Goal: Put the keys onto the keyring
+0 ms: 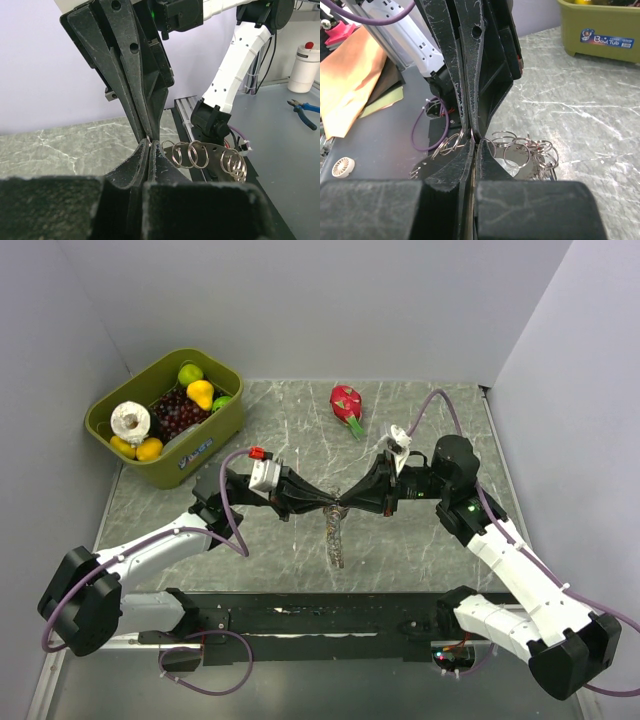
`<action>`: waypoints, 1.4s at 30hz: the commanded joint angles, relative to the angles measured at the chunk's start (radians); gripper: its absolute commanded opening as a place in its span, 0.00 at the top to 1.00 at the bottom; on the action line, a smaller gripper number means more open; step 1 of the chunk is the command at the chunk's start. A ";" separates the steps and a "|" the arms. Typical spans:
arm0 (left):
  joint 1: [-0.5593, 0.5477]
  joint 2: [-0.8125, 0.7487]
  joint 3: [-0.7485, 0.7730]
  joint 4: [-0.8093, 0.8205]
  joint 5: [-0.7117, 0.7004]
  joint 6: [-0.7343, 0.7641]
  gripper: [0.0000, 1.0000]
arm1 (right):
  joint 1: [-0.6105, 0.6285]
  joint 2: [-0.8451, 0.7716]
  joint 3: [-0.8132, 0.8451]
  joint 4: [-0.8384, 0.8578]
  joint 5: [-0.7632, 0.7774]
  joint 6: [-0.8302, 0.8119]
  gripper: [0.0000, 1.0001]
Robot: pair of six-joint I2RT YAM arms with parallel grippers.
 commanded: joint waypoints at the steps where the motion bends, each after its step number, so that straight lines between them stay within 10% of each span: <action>1: -0.010 -0.026 0.064 0.006 0.012 0.071 0.99 | 0.008 -0.001 0.044 -0.029 0.007 -0.002 1.00; 7: -0.010 -0.068 0.119 -0.308 -0.013 0.258 0.97 | 0.008 0.012 0.093 -0.141 0.029 -0.063 1.00; 23: -0.008 -0.049 0.421 -1.174 -0.157 0.704 0.50 | 0.019 0.099 0.238 -0.416 0.168 -0.228 1.00; 42: -0.005 0.169 0.697 -1.632 -0.059 0.975 0.55 | 0.151 0.279 0.364 -0.628 0.397 -0.330 1.00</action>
